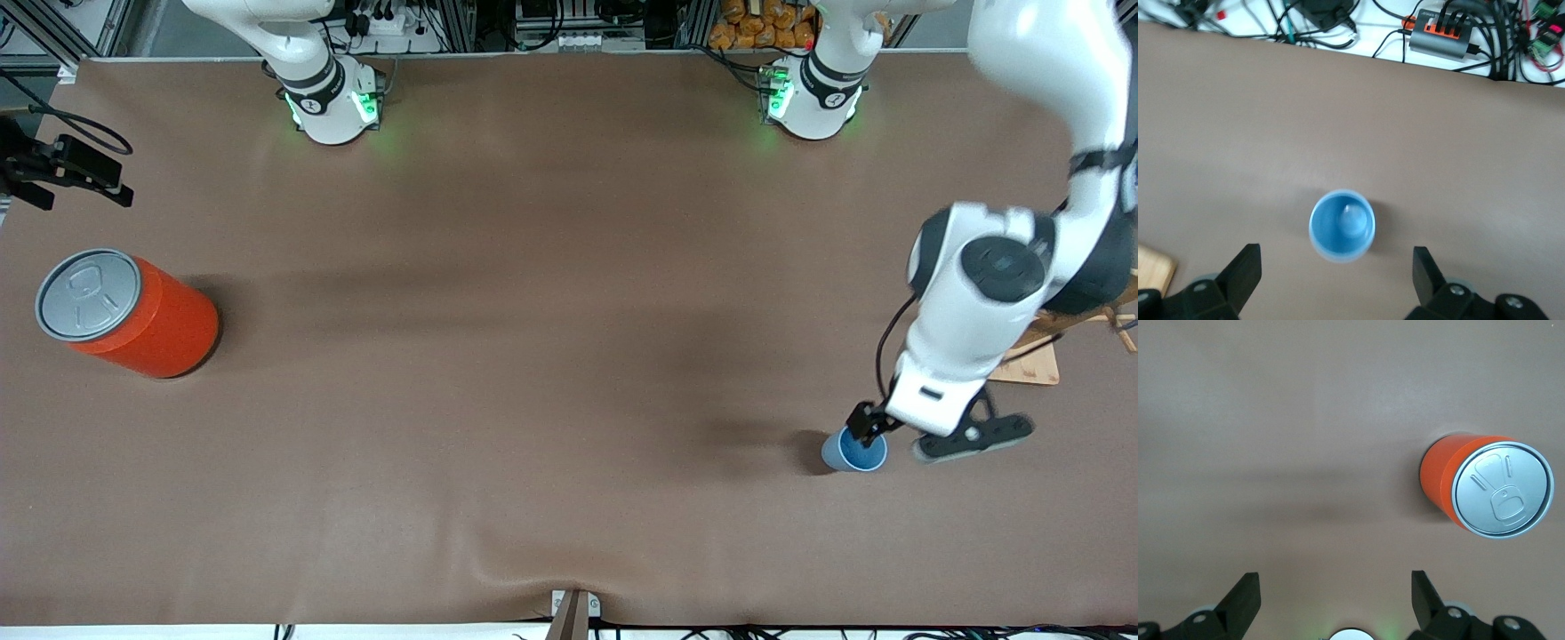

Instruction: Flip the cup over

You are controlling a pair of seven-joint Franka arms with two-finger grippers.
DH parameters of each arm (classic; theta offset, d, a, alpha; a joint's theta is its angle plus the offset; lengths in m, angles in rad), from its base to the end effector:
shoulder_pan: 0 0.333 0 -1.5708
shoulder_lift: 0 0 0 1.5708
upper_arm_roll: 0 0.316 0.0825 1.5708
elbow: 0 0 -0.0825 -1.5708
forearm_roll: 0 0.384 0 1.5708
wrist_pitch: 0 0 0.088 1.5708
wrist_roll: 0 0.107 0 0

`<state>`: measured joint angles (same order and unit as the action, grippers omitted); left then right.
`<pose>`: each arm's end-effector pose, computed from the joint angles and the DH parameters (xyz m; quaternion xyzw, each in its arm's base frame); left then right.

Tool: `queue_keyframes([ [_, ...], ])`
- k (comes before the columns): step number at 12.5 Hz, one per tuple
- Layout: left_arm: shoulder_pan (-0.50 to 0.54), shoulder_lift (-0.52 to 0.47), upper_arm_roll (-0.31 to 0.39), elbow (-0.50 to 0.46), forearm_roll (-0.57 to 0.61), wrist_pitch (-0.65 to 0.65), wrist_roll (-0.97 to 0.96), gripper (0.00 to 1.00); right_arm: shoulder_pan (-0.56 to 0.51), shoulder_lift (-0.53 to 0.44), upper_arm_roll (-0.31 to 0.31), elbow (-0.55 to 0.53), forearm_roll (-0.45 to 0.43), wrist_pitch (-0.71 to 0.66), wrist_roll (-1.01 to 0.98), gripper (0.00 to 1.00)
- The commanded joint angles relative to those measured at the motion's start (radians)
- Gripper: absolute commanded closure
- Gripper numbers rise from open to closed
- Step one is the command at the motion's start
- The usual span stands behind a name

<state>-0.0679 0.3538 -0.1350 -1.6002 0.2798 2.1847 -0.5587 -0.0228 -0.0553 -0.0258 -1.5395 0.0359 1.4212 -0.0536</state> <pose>0.6743 -0.1169 0.4525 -0.9813 -0.1158 -0.1454 0.0496 0.5210 -0.0215 0.6562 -0.9993 -0.0047 0.0305 0.0201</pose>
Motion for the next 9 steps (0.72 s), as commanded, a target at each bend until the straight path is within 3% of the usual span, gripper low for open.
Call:
queue_keyframes([
  [1,0.005,-0.146,-0.008,0.008,-0.073,-0.202,0.017,0.00,-0.015,-0.014,-0.009,-0.002,0.013,-0.007,0.005,0.00],
  [3,0.007,-0.203,-0.002,0.055,-0.118,-0.316,0.118,0.00,-0.009,-0.012,-0.005,-0.002,0.000,-0.002,0.003,0.00],
  [6,0.097,-0.318,-0.020,0.017,-0.321,-0.460,0.235,0.00,-0.005,-0.006,-0.003,-0.010,0.004,-0.004,0.000,0.00],
  [9,0.073,-0.419,0.020,-0.029,-0.327,-0.575,0.336,0.00,0.003,-0.003,-0.002,-0.004,-0.001,-0.007,0.001,0.00],
])
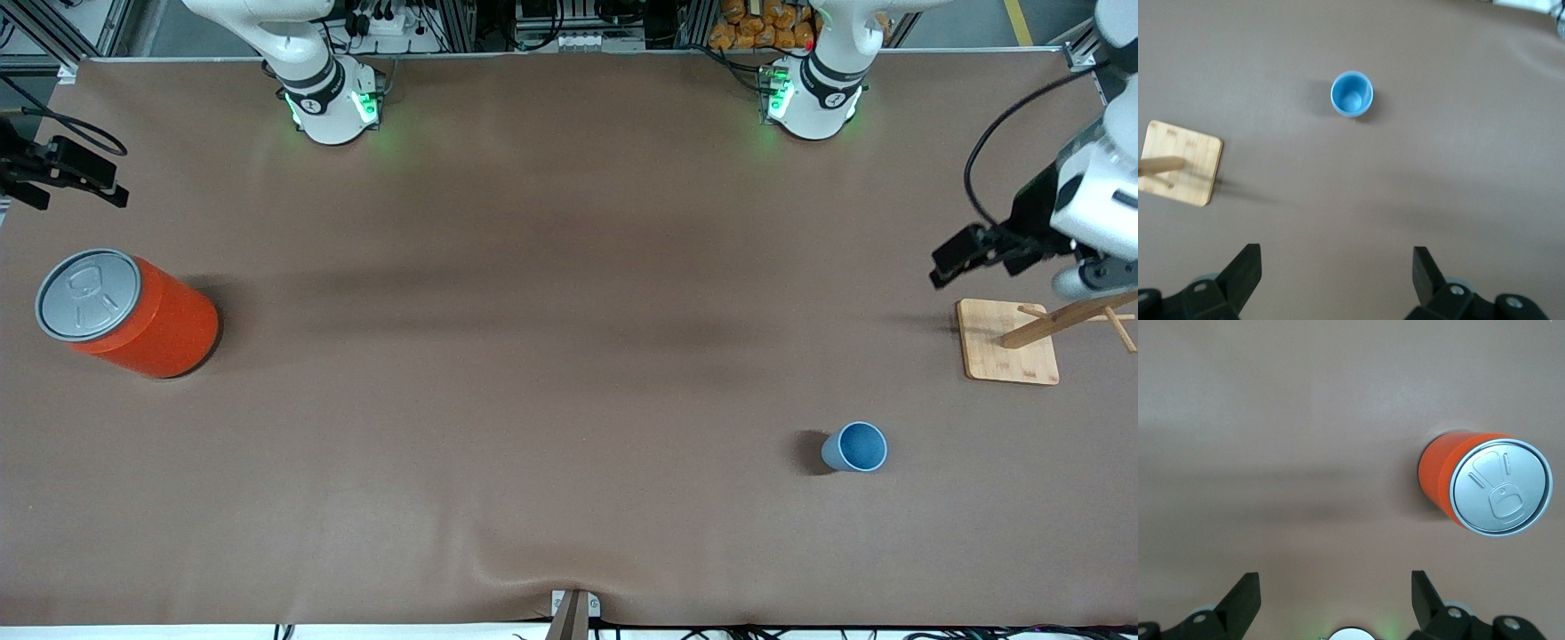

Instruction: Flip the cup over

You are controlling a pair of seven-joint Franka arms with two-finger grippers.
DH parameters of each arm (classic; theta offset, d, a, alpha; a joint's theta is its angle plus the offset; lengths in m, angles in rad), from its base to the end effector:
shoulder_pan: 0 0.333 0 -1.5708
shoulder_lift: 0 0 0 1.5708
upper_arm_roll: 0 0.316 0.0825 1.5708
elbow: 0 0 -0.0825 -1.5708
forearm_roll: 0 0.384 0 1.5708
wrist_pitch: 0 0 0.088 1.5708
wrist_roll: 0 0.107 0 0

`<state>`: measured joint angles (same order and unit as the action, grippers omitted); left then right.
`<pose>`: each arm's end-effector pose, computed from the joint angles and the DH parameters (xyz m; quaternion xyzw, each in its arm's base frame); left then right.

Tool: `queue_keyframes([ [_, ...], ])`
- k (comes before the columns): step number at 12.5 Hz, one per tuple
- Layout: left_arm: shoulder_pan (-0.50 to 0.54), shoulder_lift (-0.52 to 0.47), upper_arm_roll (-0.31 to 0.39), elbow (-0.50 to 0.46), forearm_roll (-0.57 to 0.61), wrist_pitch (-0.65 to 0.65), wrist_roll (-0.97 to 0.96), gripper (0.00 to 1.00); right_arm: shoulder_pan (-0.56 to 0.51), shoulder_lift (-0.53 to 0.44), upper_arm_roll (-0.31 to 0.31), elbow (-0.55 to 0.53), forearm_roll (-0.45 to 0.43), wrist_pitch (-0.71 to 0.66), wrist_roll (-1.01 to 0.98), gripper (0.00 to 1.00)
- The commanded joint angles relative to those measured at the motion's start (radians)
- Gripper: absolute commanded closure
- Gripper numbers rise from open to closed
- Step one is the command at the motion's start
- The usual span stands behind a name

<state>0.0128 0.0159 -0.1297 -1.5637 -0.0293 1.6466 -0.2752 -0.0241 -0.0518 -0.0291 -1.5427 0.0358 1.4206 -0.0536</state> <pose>0.5630 -0.0685 0.6260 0.9961 0.0797 0.0299 0.0219 0.5219 -0.0240 0.6529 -0.9992 -0.0023 0.0341 0.0204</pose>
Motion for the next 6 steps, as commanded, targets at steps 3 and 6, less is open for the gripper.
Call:
queue_keyframes([
  [3,-0.011,-0.125,0.039,-0.092,-0.024,-0.099,0.108,0.00,0.001,-0.013,0.000,0.001,-0.001,-0.009,-0.002,0.00],
  [6,-0.028,-0.126,0.062,-0.084,-0.017,-0.131,0.134,0.00,0.003,-0.013,0.002,0.003,-0.002,-0.009,0.001,0.00],
])
